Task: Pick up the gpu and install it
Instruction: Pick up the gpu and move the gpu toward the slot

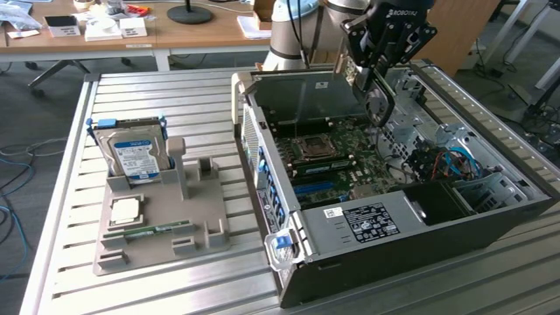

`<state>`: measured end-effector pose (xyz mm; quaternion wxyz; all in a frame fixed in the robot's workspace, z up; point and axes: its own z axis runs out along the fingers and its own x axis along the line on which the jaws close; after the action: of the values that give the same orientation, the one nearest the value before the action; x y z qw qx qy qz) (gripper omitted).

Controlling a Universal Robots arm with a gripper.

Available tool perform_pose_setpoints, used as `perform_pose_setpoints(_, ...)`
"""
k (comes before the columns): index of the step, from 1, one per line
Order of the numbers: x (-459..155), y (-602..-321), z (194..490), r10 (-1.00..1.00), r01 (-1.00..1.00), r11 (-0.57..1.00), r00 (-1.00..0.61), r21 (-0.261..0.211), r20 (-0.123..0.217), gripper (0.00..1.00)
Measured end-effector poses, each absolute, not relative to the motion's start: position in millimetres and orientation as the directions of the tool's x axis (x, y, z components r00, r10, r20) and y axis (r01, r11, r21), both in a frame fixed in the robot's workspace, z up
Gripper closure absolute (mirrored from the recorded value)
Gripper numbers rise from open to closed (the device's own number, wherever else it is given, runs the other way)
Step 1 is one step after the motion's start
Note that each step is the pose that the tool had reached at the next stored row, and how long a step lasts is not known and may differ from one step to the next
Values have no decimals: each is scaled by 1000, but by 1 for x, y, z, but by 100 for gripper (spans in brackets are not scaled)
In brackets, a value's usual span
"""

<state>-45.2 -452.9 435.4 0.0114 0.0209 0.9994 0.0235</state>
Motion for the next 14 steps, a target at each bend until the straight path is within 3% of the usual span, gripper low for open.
perform_pose_setpoints(14, -41, -453, 435, 42, 41, 998, -999, 47, -22, 73)
